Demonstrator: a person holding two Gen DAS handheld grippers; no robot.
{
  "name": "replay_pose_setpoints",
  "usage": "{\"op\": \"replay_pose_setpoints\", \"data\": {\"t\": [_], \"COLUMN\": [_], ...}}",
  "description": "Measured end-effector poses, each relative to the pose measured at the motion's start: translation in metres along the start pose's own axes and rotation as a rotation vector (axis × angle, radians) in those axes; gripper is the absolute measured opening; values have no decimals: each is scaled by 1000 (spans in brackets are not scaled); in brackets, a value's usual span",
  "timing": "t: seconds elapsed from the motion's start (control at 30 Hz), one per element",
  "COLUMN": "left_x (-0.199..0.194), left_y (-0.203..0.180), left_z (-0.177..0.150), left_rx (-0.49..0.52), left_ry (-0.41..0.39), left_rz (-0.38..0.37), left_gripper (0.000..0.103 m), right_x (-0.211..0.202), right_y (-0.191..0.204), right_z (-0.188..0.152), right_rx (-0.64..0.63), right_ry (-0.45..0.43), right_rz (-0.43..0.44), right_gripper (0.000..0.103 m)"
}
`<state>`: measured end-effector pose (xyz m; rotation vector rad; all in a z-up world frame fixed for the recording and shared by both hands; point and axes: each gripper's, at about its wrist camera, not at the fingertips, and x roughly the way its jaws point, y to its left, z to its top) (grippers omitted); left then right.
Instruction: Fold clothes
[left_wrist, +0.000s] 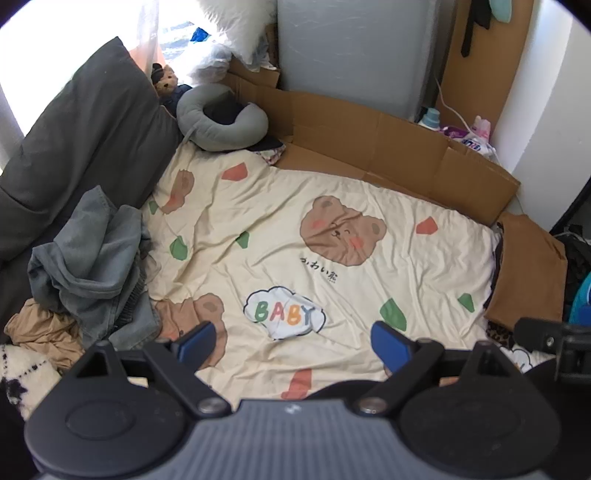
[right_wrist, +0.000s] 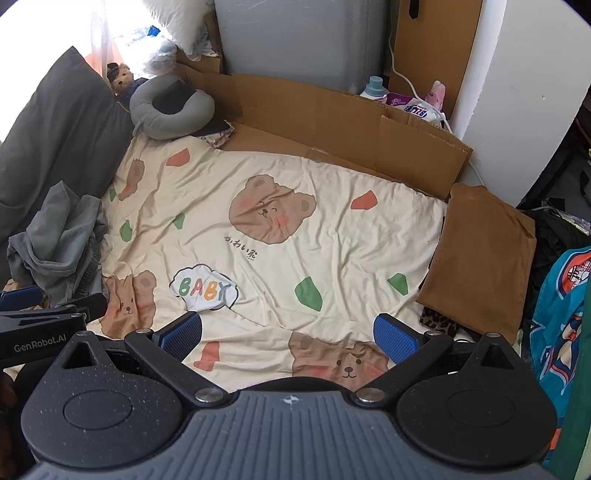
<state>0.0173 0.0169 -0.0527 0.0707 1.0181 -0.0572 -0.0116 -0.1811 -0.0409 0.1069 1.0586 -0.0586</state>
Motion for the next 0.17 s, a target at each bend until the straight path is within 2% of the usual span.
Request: {"op": "replay_pose_setpoints", "data": {"t": [0.17], "left_x": [0], "left_y": [0], "left_z": [0], "left_rx": [-1], "left_ry": [0], "left_rz": [0], "left_gripper": [93], "right_x": [0], "right_y": [0], "right_z": [-1], "right_rx": [0], "right_ry": [-1], "right_rz": [-2], "right_gripper": [102]}}
